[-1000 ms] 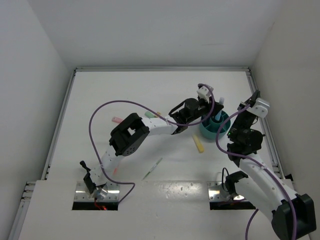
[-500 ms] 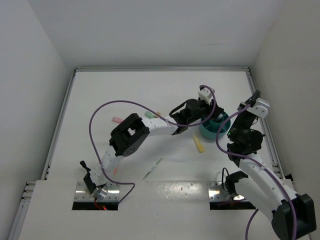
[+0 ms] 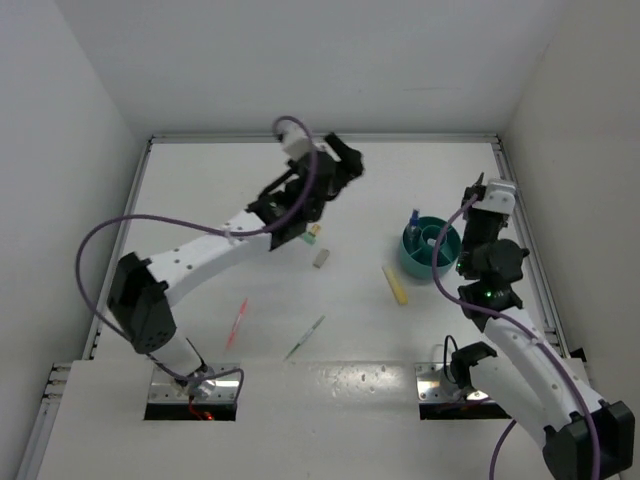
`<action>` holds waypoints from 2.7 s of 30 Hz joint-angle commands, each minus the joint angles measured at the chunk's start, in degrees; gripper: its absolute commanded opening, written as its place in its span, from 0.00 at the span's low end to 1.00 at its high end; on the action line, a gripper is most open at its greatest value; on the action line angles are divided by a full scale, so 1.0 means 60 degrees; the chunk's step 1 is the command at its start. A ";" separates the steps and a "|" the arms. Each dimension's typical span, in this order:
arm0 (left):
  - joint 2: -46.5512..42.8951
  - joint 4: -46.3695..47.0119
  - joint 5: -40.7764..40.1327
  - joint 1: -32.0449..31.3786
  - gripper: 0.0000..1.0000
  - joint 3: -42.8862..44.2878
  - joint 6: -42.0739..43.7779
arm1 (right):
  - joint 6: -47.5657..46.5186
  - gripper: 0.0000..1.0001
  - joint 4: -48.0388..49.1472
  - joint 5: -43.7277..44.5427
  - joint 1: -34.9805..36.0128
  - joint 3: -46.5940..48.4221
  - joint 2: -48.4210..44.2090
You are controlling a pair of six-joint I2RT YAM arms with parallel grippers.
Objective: Sort the stationery into containers
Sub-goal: Pick up the pen from the center of the board.
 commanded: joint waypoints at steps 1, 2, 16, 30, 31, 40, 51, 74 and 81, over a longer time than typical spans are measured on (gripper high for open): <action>-0.0226 -0.5851 -0.2039 0.1785 0.78 -0.0607 -0.4949 | 0.0758 0.00 -0.4072 -0.2846 -0.0022 0.1304 0.0292; -0.0227 -0.6453 -0.1674 0.2166 0.81 -0.0723 -0.5335 | 0.1078 0.00 -0.4512 -0.3096 -0.0022 0.1495 0.0409; 0.0256 -0.9008 -0.1436 0.4455 0.26 -0.1427 -0.5635 | 0.1388 0.22 -0.6626 -0.4212 0.0066 0.2639 0.1861; 0.1353 -0.4815 0.4770 0.3898 0.60 -0.1402 0.0673 | 0.1301 0.61 -0.6523 -0.3933 0.0066 0.2552 0.2066; 0.1515 -0.4818 0.4775 0.3898 0.60 -0.1398 0.0493 | 0.1301 0.61 -0.6523 -0.3846 0.0066 0.2551 0.2066; 0.2203 -0.4359 0.8043 0.1322 0.22 0.0504 0.5191 | 0.1214 0.62 -0.6421 -0.3743 0.0066 0.2551 0.2168; 0.2689 -0.4247 0.5116 0.0061 0.70 0.0172 0.0773 | 0.1300 0.58 -0.6333 -0.3362 0.0066 0.2551 0.1978; 0.5105 -0.7014 0.2183 -0.2150 0.61 0.3448 -0.4620 | 0.1491 0.46 -0.5264 -0.1546 0.0066 0.2201 0.1114; 0.5704 -0.7981 0.1830 -0.2151 0.56 0.4284 -0.4929 | 0.1491 0.46 -0.5176 -0.1546 0.0066 0.2200 0.0939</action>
